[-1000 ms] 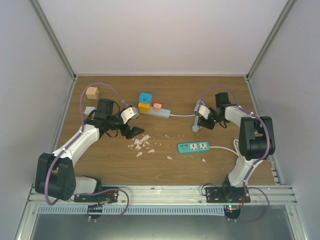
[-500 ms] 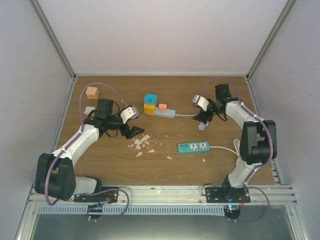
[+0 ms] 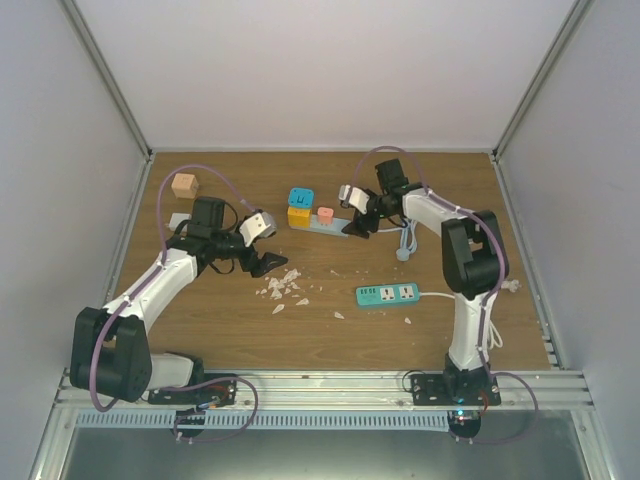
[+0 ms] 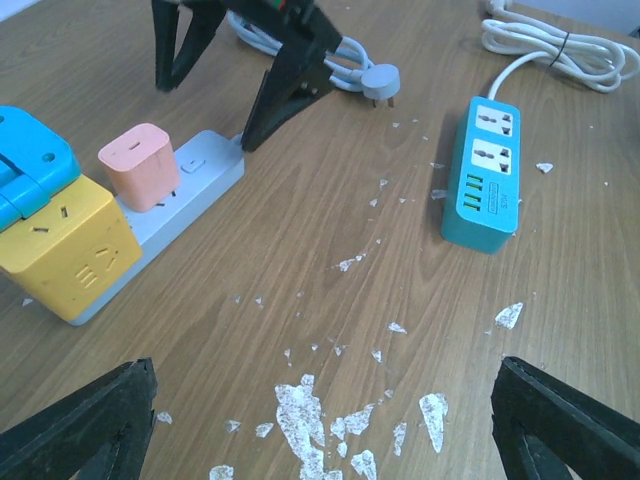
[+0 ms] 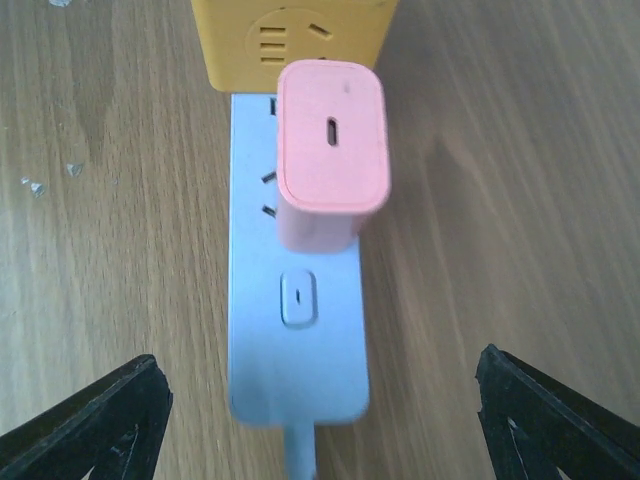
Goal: Pull the plug off the socket
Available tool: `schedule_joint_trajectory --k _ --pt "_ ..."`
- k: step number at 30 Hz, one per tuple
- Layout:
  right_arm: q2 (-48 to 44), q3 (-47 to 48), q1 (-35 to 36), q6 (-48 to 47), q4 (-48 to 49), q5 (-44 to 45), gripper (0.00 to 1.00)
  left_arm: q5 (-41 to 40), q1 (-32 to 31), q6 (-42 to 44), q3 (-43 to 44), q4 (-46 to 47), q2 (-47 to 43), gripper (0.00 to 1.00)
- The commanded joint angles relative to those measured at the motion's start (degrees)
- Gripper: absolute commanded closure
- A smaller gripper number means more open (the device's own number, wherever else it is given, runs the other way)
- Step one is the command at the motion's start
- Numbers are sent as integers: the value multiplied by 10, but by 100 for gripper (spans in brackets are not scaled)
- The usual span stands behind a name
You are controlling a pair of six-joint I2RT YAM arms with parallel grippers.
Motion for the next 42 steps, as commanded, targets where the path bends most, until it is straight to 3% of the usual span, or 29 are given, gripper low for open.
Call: schedule_joint_trajectory --k 1,12,19,24,34,42 --pt "44 34 29 19 10 -14 15 9 5 2 -3 16 -10 9" --pt "148 134 61 47 -10 -24 17 12 6 0 -3 19 -4 9" --pt "161 140 72 59 -23 -34 29 12 11 -14 3 20 -3 9" --pt "128 71 93 64 10 -32 43 4 31 -22 11 19 9 9" --pt "51 -80 124 114 114 -36 59 -63 60 -64 30 41 15 7" --pt "-1 -155 146 78 94 -111 63 18 59 29 81 -60 35 6"
